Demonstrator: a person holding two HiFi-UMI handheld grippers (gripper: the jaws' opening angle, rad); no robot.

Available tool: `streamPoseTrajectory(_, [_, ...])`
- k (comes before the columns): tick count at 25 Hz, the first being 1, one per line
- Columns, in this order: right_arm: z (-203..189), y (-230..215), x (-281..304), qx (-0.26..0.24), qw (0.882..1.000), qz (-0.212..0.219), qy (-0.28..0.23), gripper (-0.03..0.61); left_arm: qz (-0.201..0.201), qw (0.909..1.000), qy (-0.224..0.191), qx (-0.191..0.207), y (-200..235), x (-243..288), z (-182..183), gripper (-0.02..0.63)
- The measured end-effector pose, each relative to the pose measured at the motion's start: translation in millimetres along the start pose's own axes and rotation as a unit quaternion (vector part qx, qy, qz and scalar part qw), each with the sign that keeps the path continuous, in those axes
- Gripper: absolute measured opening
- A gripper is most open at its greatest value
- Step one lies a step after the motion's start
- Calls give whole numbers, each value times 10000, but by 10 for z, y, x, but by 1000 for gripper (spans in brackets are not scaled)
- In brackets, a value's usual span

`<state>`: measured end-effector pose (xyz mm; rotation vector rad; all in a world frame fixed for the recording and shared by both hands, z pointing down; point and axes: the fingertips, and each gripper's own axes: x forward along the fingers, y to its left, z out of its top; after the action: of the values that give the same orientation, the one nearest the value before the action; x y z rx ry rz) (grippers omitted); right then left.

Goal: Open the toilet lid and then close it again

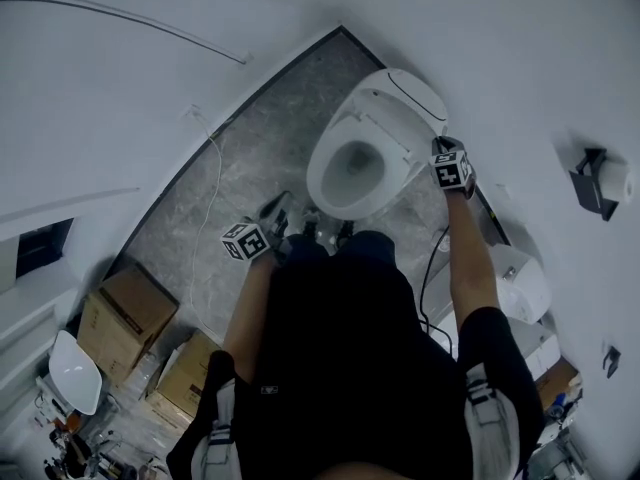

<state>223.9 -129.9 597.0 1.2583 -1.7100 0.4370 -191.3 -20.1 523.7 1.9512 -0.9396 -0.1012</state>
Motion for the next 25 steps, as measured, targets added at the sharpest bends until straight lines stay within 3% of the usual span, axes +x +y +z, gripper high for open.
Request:
streamPoseTrajectory(11, [-83, 462, -160, -25, 10000, 21, 79, 32, -379, 9985, 397, 27, 16, 80, -12, 11])
streamPoseTrajectory(17, [-173, 763, -226, -435, 9989, 135, 143, 32, -538, 9965, 644, 38, 10, 59, -68, 11])
streamPoseTrajectory(25, [-283, 1049, -266, -491, 9985, 106, 213, 37, -659, 9935, 922, 75, 97, -10, -127, 11])
